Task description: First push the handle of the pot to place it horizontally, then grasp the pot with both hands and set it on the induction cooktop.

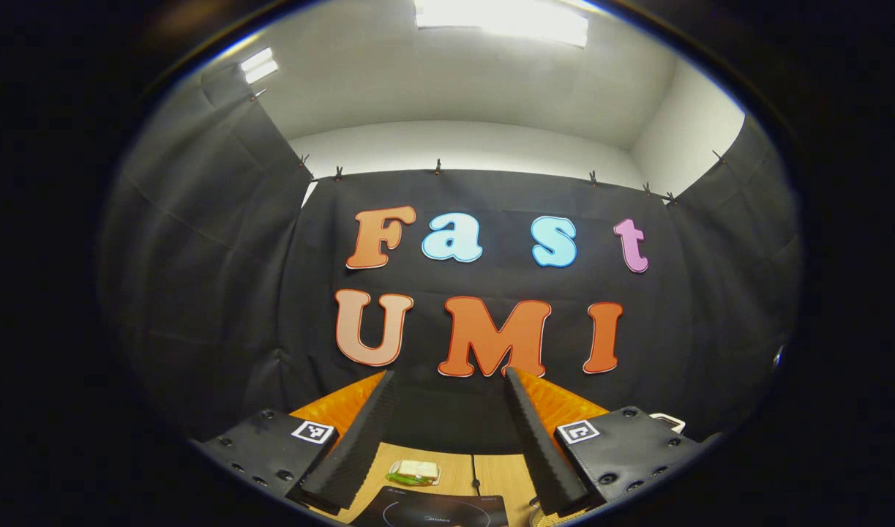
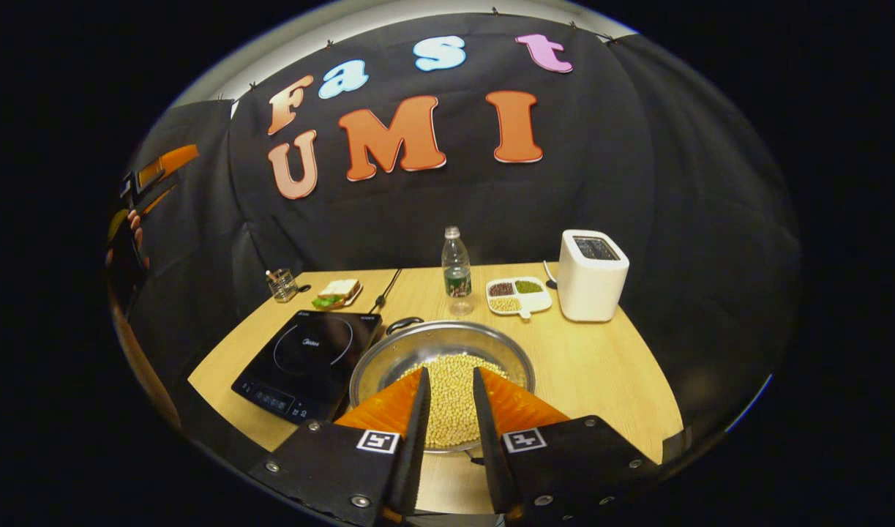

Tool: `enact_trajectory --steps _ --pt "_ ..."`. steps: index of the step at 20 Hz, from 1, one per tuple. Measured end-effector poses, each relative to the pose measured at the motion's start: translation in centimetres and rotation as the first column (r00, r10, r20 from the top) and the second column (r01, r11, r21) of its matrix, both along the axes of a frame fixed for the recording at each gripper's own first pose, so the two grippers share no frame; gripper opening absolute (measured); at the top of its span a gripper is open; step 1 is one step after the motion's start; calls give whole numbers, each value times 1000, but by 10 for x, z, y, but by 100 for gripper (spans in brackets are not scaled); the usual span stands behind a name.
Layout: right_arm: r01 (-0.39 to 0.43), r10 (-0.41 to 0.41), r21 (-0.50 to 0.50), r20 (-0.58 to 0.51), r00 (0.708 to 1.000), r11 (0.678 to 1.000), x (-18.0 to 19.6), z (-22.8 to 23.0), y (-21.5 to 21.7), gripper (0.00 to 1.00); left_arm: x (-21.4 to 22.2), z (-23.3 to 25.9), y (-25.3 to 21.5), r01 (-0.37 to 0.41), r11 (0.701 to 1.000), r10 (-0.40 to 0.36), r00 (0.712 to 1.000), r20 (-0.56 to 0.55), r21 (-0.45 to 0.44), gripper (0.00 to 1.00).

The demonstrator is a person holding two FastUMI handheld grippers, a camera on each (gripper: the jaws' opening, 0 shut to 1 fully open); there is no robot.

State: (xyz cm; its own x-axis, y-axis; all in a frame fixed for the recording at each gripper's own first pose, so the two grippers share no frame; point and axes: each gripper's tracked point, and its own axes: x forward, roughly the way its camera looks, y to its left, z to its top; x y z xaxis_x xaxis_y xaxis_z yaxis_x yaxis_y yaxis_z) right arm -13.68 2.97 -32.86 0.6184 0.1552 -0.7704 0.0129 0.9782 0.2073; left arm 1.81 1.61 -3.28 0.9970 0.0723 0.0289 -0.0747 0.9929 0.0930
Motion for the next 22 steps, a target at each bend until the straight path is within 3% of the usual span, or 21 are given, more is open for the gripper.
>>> enact_trajectory --steps 1,2,5,7,12,16,22 --pt "-1 1 11 -37 999 1000 -9 -10 2 32 1 -1 0 -1 1000 1 1000 -3 0 93" --pt "-7 10 33 -78 997 999 -20 -18 7 35 1 -1 2 -4 1000 4 1000 -5 1 96" --pt "0 8 53 -156 988 999 -37 -37 11 29 -1 0 5 -10 1000 10 1000 0 4 96" --pt "6 4 51 -197 980 999 -43 -49 13 17 -3 -1 3 -9 1000 9 1000 1 5 96" --pt "31 11 126 -325 946 992 -70 -77 26 1 -6 -1 9 -23 1000 23 1000 5 9 95" --pt "53 33 191 -423 906 980 -98 -93 32 0 -7 -2 9 -23 1000 23 1000 0 3 96" --pt "134 23 237 -561 828 962 -108 -129 35 0 -8 -9 12 -31 999 32 999 -10 11 96"
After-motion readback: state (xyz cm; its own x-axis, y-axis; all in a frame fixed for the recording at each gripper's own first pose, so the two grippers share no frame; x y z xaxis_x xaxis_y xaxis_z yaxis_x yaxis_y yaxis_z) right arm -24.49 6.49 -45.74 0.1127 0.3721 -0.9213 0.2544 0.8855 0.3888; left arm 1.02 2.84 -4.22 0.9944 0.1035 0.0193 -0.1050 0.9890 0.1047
